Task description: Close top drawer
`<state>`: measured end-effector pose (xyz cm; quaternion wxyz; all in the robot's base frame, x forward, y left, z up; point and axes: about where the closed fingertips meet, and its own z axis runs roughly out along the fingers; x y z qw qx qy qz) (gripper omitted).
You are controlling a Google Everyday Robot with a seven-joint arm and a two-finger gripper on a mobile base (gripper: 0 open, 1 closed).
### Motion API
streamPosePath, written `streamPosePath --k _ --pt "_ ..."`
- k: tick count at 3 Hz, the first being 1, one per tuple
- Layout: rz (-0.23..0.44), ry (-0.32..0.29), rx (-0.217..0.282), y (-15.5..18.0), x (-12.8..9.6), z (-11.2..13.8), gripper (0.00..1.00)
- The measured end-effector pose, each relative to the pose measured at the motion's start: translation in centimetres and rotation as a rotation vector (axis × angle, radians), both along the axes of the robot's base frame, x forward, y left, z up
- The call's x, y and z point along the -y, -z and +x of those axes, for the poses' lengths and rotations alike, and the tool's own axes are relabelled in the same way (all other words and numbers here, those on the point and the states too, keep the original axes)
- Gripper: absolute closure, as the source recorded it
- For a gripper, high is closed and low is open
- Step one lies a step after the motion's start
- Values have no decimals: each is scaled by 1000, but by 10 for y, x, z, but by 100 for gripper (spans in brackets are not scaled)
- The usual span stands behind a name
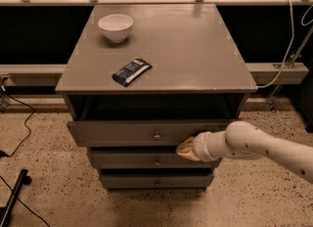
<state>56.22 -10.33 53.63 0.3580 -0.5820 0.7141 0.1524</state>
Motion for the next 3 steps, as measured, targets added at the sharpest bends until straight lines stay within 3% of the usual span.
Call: streamPosePath --k 1,3 --pt "24 -55 -2 -6 -12 10 100" --pt "73 -144 -44 1 -45 -5 100"
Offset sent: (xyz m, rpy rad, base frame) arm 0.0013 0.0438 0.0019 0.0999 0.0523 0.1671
